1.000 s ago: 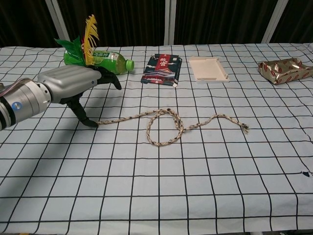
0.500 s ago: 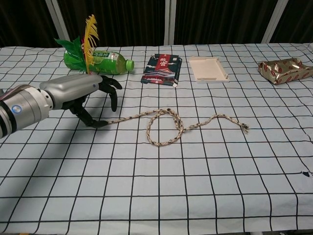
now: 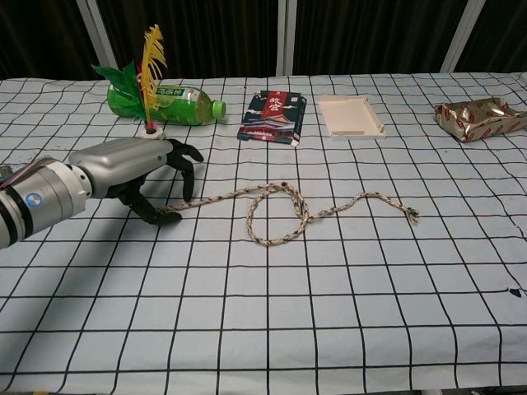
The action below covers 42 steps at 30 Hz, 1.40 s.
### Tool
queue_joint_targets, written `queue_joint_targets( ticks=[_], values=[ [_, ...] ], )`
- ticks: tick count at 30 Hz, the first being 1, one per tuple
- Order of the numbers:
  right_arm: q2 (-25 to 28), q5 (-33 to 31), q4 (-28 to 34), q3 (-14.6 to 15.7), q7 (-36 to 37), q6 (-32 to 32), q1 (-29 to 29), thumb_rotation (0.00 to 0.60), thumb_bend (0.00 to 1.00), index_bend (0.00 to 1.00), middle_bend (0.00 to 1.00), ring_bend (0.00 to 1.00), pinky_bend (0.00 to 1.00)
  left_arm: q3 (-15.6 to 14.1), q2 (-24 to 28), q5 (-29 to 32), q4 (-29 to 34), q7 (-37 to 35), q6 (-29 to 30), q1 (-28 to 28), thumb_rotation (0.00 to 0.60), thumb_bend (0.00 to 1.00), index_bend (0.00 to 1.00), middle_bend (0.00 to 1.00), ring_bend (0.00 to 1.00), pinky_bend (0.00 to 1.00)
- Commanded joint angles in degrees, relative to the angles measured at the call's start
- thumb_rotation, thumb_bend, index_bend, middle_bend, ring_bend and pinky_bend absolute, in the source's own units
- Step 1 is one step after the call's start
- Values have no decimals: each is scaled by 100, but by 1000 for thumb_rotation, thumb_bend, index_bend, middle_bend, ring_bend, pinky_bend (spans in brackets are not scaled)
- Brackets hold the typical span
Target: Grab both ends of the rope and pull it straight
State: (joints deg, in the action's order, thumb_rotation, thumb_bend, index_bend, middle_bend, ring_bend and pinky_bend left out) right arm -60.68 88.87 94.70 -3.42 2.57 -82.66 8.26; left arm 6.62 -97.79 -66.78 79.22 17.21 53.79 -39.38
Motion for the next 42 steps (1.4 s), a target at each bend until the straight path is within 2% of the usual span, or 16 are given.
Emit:
queue_joint_targets(
  ticks=[1, 28, 34, 37, 42],
  values=[
    [2, -4, 3, -2, -4, 2, 2, 600, 266, 42, 78, 0, 0, 3, -7, 10, -14, -15, -14, -3, 600, 298, 495, 82, 0, 0],
    [9, -24, 36, 8, -52, 74, 31, 600, 266, 41, 78, 0, 0, -31, -16, -142, -113, -202, 51, 36, 600, 376, 569, 102, 0, 0],
    [51, 114, 138, 75, 53, 532, 299, 600, 273, 42, 86, 0, 0, -147, 150, -417, -30, -450, 269, 199, 600, 393, 579, 109, 0, 0],
    [7, 131, 154, 39, 26, 872, 543, 600, 292, 89, 115, 0, 0, -204, 212, -529, 18, -502, 365, 266, 600, 393, 579, 109, 0, 0],
    [-343, -13, 98, -137, -99, 1683, 1155, 600, 294, 264, 162, 0, 0, -262, 290, -656, 100, -577, 472, 356, 600, 391, 579, 109, 0, 0]
  ],
)
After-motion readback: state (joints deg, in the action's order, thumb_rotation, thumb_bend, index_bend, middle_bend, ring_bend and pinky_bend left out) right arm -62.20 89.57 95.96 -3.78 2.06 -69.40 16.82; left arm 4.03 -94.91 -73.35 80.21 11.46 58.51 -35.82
